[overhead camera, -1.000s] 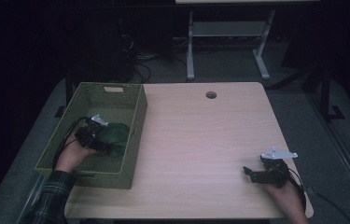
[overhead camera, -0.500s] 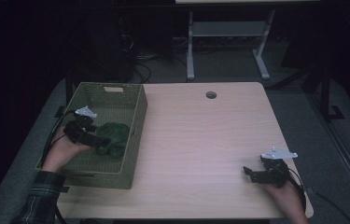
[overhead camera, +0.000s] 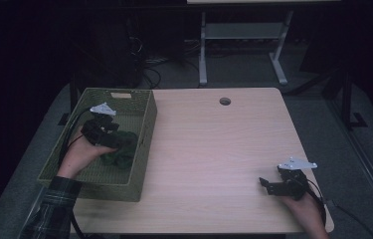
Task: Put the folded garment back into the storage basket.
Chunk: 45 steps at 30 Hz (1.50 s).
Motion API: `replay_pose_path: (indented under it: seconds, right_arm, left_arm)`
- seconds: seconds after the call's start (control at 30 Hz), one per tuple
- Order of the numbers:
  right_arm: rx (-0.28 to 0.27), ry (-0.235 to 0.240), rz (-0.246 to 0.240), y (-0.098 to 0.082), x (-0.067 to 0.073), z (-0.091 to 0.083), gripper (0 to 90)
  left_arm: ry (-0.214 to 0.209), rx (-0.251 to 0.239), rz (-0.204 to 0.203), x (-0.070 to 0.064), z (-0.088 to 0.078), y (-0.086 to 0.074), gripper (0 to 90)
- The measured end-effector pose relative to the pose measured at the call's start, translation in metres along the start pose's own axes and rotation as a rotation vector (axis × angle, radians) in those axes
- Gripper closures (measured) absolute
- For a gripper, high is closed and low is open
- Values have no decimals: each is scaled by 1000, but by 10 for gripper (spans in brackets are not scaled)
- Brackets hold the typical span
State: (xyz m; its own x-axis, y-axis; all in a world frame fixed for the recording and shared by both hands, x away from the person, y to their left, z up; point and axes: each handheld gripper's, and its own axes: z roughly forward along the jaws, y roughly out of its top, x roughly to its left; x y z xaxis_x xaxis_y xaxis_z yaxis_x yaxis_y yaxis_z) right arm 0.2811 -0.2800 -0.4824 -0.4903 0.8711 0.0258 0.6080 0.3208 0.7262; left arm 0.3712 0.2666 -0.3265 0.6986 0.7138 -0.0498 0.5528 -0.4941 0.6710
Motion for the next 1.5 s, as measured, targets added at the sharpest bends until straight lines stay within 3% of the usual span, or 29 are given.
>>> replay_pose_path:
  seconds: [0.4,0.77,0.97,1.07,1.23,1.3,1.5]
  right_arm:
    - [4,2,-3,0,0,0,136]
    - [17,-5,7,1,0,1,76]
    - [31,-6,9,1,0,3,24]
    - [31,-8,9,1,0,3,20]
    - [32,-8,10,1,0,3,20]
    - [32,-8,10,1,0,3,21]
    - [32,-8,9,1,0,3,21]
  left_arm:
    - [-63,-63,41,-42,17,30,135]
    - [-112,-55,120,-94,43,42,135]
    - [-137,-35,143,-122,65,35,135]
    - [-122,-28,149,-130,76,29,135]
    - [-115,-28,144,-138,93,18,134]
    - [-114,-18,152,-143,106,10,134]
    - [-95,7,180,-148,121,-1,134]
